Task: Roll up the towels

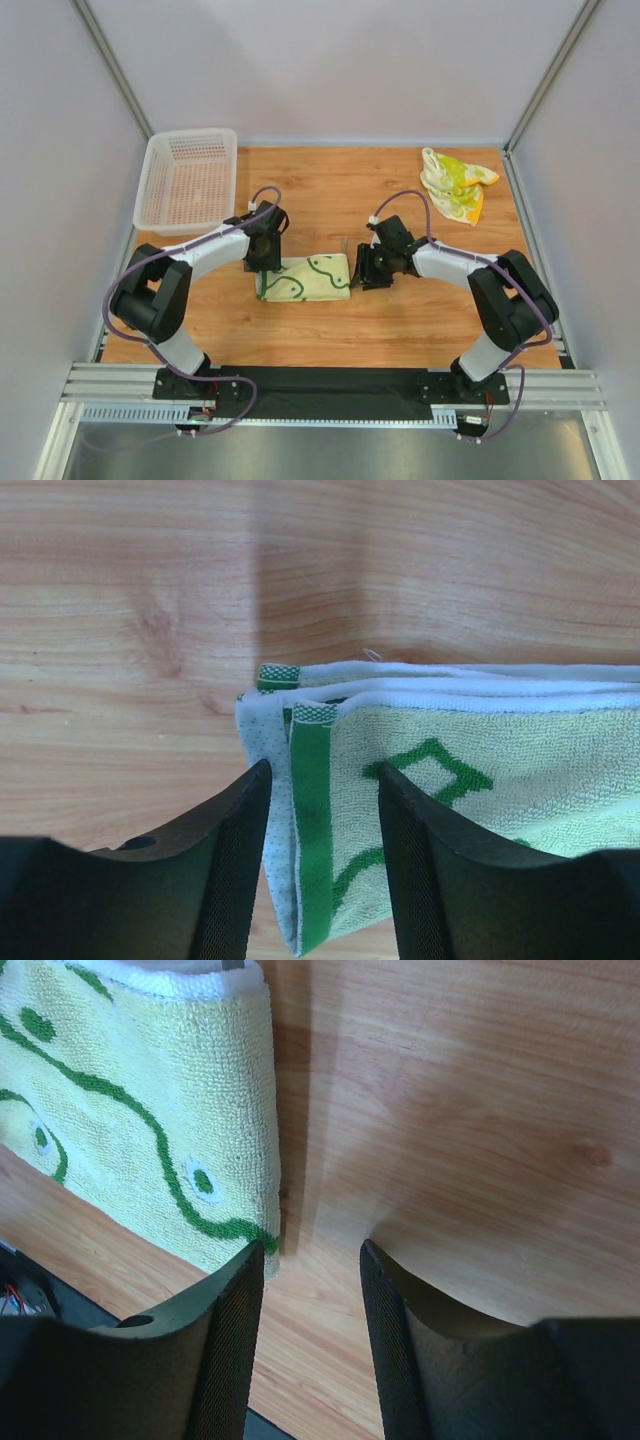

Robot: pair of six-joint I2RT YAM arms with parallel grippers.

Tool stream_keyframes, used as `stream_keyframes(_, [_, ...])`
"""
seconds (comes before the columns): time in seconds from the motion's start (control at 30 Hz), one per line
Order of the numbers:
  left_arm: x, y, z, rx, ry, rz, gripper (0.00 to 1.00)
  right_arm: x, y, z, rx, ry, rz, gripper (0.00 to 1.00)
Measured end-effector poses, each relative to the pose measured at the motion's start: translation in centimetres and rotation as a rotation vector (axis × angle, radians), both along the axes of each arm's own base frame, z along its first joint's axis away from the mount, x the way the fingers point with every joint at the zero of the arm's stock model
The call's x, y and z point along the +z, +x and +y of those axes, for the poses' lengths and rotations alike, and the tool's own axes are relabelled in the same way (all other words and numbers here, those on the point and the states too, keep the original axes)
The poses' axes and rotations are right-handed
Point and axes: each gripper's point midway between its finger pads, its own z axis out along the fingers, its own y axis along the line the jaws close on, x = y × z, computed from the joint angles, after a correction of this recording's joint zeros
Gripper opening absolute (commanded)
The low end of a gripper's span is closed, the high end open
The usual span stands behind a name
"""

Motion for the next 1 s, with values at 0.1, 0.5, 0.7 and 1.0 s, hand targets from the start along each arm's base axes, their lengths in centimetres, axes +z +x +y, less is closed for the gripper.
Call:
stream_keyframes(0.1, [-0.3,-0.1,-0.2,0.004,-0.015,-0.002,0.50,0.0,0.0,0.1,0.001,0.001,0.000,0.47])
stream_keyframes(0.5, [-0.9,0.1,-0.6,0.009,-0.037,-0.010,0.22,0.3,-0.7,1.4,0.044,0.019,-0.016,0.44])
stream_keyframes(0.7, [-0.9,0.2,-0.7,0.008,-0.040,-0.010,0.15,-0.4,-1.3,2.1,0.065,0.017,0.000,0.10])
stream_keyframes(1.0, [-0.6,0.2,-0.3,0.006,-0.017,-0.010,0.10,-0.9,-1.6,1.9,0.046,0.019,0.000,0.02])
